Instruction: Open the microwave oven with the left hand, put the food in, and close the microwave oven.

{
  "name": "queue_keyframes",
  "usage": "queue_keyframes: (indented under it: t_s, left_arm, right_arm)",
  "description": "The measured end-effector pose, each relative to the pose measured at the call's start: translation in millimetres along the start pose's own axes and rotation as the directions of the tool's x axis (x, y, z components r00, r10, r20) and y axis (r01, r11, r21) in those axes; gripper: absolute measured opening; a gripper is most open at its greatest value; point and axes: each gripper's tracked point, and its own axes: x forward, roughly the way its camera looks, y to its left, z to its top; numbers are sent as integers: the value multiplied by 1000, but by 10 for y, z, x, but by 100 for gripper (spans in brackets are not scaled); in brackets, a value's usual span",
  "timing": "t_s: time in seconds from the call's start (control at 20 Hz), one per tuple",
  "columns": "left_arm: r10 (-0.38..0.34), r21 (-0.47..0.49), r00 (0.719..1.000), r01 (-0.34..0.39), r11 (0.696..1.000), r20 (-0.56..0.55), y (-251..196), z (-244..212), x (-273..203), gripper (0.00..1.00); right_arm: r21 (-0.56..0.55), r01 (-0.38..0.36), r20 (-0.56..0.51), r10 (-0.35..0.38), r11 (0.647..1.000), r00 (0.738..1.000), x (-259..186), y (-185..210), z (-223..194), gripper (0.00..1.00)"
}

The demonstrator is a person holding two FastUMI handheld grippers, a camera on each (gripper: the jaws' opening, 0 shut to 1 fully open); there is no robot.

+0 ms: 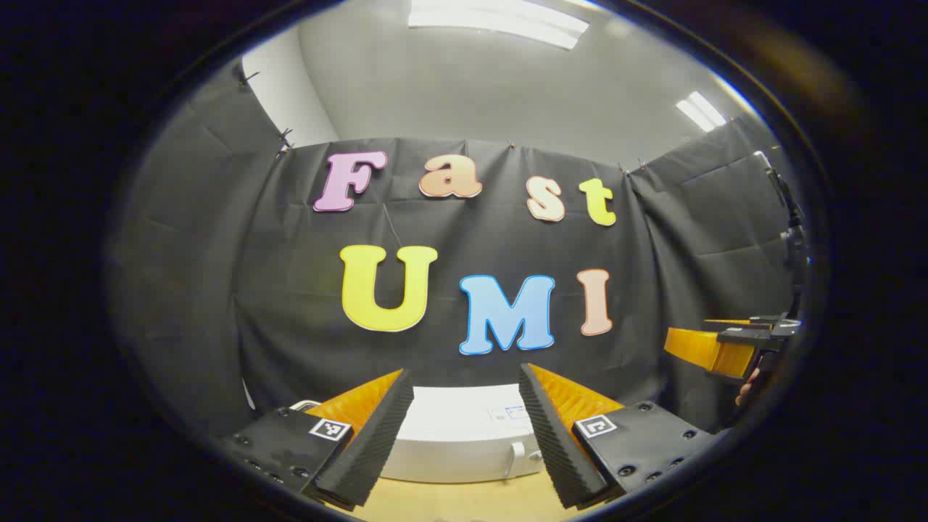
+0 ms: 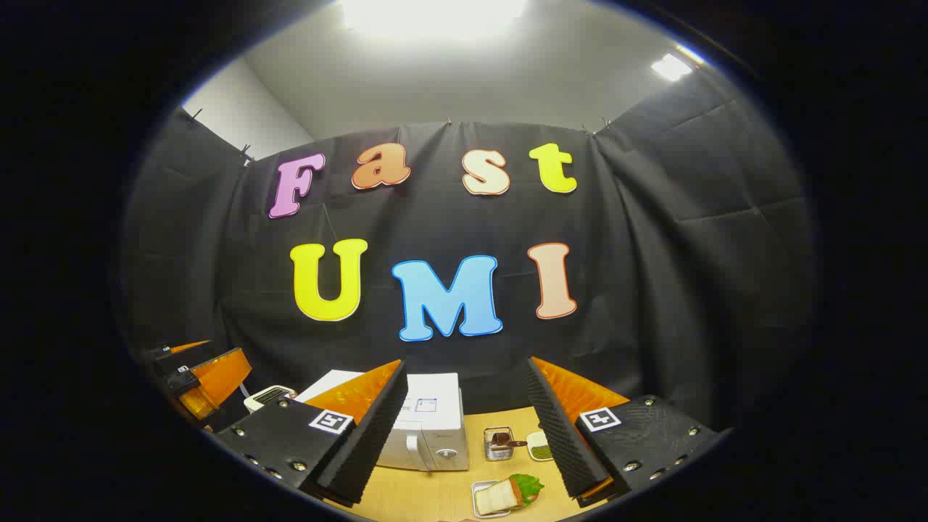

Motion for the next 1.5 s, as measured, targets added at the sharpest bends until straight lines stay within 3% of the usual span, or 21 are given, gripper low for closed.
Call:
queue_keyframes:
  t_s: [0.35,0.75,0.85,1.2,1.35,1.5]
  left_arm:
    - [-15,-3,999,15,1000,37,-117,54,-43,96]
    - [-13,-10,999,13,1000,32,-362,-117,119,96]
    - [-44,-24,999,44,999,22,-493,-205,157,97]
    - [-87,-1,995,87,996,-39,-791,-729,298,95]
    - [-160,-18,983,159,987,-91,-1064,-1094,464,97]
    - [-146,-30,976,143,989,-164,-1072,-1527,719,97]
  right_arm:
    - [-1,5,-5,-5,1000,1000,-74,-4,-48,98]
    - [-4,-39,-36,39,999,999,53,-52,-129,98]
    - [-11,-37,-34,37,999,999,70,-118,-143,98]
    - [-12,-37,-59,37,999,998,157,-293,-270,98]
    - [14,-82,-65,83,997,994,220,-261,-328,98]
    - [20,-95,-78,96,995,992,306,-358,-405,98]
